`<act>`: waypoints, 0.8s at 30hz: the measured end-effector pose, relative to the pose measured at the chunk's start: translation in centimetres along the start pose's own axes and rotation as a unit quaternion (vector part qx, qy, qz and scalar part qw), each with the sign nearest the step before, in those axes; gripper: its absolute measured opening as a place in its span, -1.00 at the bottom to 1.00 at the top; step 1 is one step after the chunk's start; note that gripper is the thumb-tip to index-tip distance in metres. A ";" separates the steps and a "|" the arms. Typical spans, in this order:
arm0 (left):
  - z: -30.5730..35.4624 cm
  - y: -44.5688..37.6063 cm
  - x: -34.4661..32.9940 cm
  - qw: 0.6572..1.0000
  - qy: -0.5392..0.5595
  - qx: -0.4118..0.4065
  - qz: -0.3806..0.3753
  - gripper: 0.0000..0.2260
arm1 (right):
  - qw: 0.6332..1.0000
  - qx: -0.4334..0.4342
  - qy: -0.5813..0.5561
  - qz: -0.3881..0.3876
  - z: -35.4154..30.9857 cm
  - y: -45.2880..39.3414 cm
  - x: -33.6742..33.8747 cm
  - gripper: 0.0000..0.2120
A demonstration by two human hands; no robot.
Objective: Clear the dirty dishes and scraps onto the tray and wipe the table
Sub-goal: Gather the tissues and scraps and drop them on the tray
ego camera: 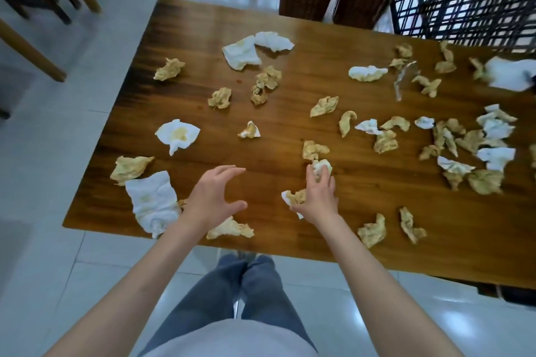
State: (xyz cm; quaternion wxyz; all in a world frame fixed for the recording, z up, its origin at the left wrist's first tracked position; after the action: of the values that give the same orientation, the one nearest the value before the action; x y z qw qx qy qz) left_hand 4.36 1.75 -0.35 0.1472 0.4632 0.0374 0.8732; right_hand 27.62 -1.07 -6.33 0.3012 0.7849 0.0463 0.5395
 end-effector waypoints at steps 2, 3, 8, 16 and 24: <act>0.3 0.0 -0.1 1.000 0.002 -0.001 -0.001 -0.39 | 1.000 0.009 0.002 0.010 0.0 -0.4 0.3 -0.03; 0.3 0.1 -0.2 1.000 0.003 0.001 -0.001 -0.39 | 1.000 0.013 0.000 0.017 0.0 -0.4 0.4 -0.02; -0.1 0.9 -0.2 1.000 0.007 0.013 0.007 -0.40 | 0.999 -0.005 0.011 0.039 0.5 -1.0 1.2 0.15; -0.4 2.0 0.1 0.999 0.019 0.045 0.022 -0.42 | 0.999 0.012 -0.011 0.042 1.0 -2.3 1.5 -0.27; -1.5 3.0 0.3 0.997 0.009 0.070 0.025 -0.42 | 0.991 0.084 -0.053 0.094 -0.4 -1.1 1.5 -0.80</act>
State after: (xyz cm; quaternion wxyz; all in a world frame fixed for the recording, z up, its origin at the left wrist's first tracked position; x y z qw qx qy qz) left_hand 2.29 -0.92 -0.40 0.0920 0.4651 0.0881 0.8760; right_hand 28.18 0.63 -5.54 0.1842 0.8357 0.0010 0.5174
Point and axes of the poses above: each hand's wrist, its own y-axis away from the middle knuckle, its own x-axis out of the back of the hand, z = x × y, the point moved 9 cm from there along -y, towards the middle knuckle
